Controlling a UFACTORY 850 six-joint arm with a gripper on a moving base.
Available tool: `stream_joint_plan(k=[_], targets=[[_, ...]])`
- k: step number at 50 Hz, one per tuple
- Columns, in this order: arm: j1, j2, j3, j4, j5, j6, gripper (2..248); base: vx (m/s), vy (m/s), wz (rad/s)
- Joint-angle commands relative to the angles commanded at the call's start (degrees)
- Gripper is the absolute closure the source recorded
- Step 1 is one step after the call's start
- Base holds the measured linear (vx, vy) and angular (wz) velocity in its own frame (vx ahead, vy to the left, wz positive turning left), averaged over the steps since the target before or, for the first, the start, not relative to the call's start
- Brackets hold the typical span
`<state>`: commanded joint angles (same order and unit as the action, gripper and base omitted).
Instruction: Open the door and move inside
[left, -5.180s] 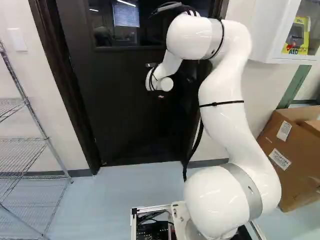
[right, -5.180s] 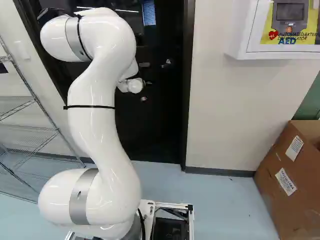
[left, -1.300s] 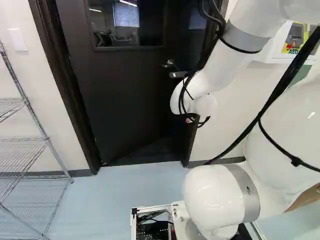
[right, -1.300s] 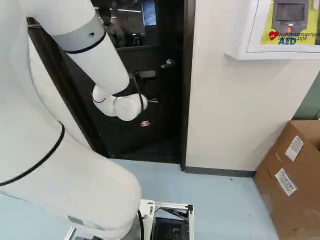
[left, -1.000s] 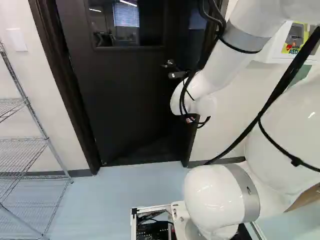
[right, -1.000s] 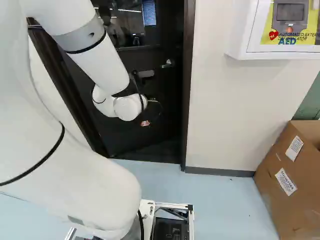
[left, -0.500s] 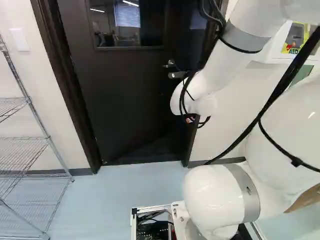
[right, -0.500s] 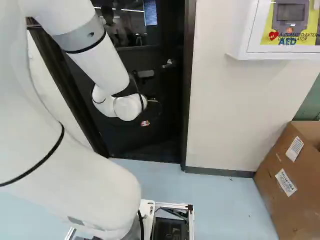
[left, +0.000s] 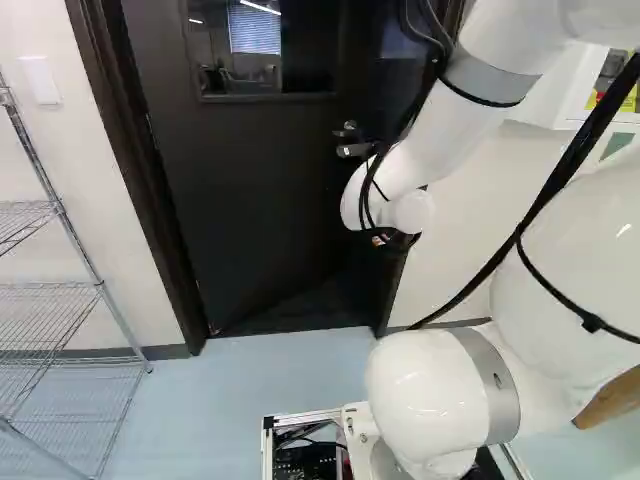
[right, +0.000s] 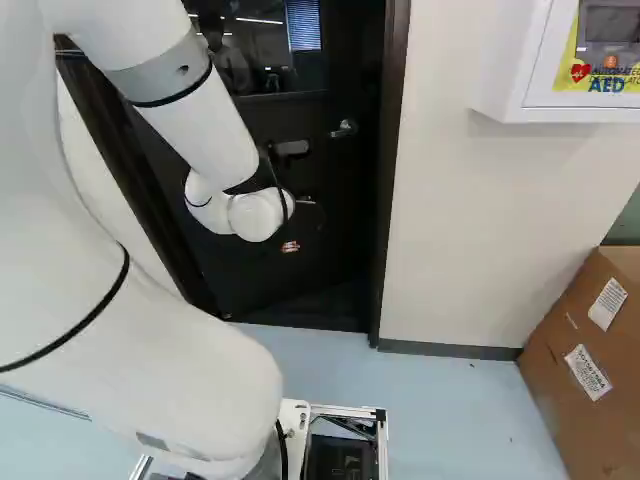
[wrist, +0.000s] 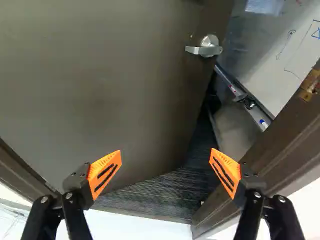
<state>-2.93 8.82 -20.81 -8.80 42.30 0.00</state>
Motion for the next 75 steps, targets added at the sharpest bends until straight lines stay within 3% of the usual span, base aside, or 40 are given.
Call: stream_joint_plan(k=[45, 75], targets=[[0.0, 0.0, 0.0, 0.0, 0.0, 0.0, 3, 0.095, 0.117, -0.022], [0.0, 0.0, 0.0, 0.0, 0.0, 0.0, 3, 0.087, 0.084, -0.215]])
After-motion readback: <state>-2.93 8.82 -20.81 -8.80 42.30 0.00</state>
